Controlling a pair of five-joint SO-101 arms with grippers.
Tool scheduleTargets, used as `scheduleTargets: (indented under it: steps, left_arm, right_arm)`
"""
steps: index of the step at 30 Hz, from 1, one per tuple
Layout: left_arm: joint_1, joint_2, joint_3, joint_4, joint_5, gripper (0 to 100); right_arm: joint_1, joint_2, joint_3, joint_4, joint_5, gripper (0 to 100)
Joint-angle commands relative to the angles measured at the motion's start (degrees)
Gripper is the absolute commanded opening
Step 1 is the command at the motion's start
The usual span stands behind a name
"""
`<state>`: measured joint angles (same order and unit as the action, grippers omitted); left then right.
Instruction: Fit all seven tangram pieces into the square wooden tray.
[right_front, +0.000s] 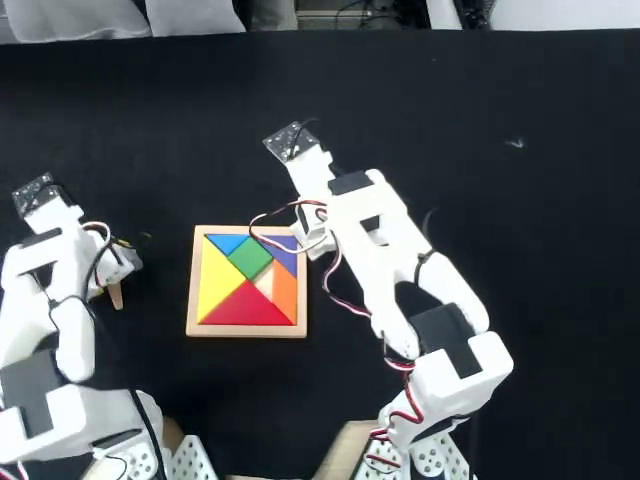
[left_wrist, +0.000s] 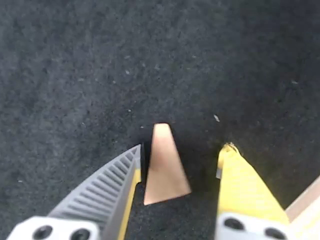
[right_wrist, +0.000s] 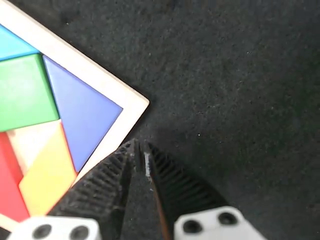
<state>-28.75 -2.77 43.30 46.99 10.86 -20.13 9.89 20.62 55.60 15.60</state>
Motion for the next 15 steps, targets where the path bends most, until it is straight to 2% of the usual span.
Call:
scheduleTargets:
  steps: [1,15]
  left_arm:
    - [-1.89,4.22,-6.99,3.16,-0.88,24]
    - [-2.07,4.57,-7.08,2.99,-0.35,23]
  right_arm:
    - [0.53,-2.95,-0.22,-0.44,0.44,1.1]
    - [0.53,-2.95,-0.22,-0.7,0.44,1.1]
